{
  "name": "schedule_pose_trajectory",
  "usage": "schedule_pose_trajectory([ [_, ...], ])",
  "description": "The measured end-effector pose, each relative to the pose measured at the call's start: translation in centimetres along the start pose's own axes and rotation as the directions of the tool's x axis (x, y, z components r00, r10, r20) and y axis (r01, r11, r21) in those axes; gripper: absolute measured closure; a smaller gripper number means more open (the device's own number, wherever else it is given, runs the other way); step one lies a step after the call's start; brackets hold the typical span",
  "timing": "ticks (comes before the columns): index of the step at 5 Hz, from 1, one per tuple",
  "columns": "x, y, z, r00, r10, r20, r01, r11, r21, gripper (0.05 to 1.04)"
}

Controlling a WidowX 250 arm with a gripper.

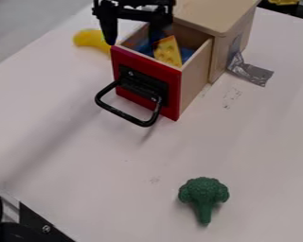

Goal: Removing the yellow object from the drawer and placing to the right side

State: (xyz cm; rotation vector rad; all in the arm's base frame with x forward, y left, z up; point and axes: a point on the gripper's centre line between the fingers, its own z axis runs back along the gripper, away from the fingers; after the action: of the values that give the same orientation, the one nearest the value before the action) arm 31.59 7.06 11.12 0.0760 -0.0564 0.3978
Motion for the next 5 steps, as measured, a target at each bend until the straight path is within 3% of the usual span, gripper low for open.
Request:
schedule_pose_trajectory([
  [2,0.5,-0.4,-0.7,1.0,-0.001,-0.001,0.001,1.0,-0.005,0.085],
  [5,3.1,-1.9,-2.3,0.999,0.001,0.045,0.0,1.0,-0.022,0.085],
])
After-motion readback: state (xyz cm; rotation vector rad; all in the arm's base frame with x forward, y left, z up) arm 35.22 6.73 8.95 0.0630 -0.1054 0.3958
